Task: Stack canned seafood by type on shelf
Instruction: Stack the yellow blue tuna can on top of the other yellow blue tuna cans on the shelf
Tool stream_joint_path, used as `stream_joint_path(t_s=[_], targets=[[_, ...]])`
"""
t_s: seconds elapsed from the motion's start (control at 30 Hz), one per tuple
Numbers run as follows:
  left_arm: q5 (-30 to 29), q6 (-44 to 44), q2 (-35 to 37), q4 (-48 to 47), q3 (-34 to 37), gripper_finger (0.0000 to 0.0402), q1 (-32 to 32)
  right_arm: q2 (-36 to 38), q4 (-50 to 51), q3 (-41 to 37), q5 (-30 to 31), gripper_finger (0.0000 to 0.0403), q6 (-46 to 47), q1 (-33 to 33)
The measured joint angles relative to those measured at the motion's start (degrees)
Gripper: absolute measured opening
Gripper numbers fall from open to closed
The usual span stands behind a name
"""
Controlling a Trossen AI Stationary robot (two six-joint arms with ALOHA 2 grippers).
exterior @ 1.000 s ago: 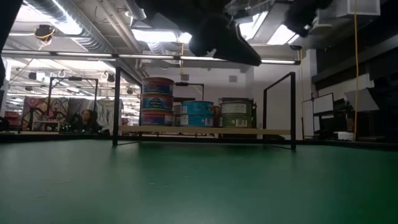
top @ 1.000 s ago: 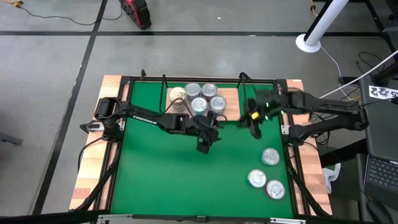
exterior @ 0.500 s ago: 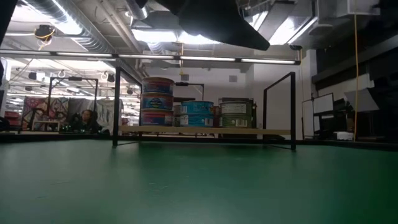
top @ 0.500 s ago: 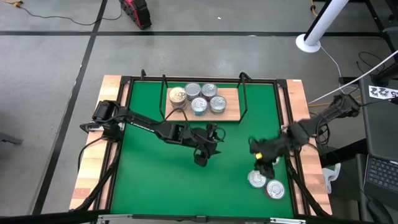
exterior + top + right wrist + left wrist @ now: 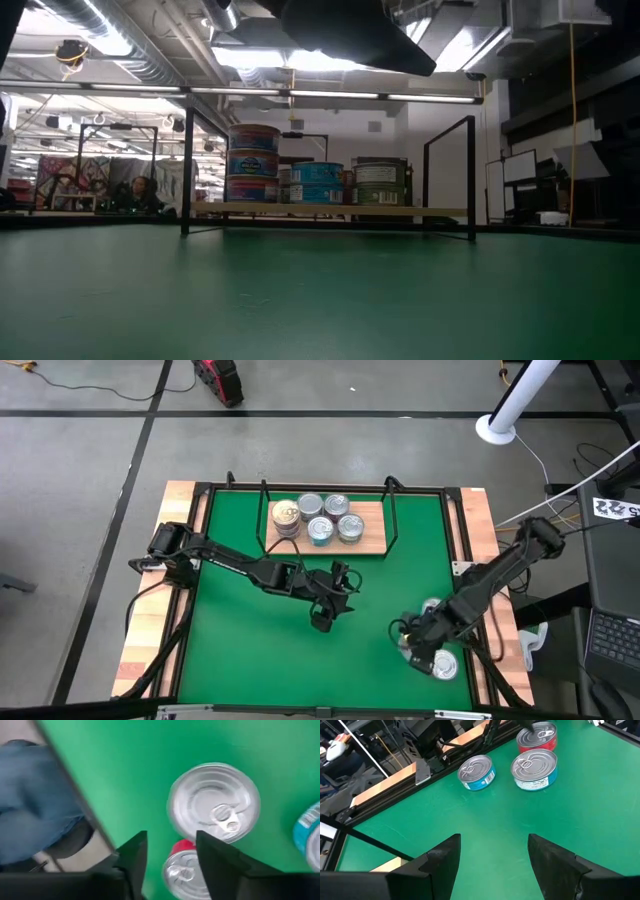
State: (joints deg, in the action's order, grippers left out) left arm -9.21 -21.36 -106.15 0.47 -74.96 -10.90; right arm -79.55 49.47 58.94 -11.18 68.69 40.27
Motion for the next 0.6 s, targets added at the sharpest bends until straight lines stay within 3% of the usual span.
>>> stream_joint_path(t_s=[0.27,0.6], targets=[[0.0,0.0,0.0,-0.03,0.0,0.0227,0.0,-7.34,-2.58,-0.02,-0.56,0.0222,0.28,0.66],[0.02,0.5,0.0,-0.39,0.0,0.0227,0.0,-13.8,-8.94,-0.02,1.08,0.0214,-0.06,2.88]])
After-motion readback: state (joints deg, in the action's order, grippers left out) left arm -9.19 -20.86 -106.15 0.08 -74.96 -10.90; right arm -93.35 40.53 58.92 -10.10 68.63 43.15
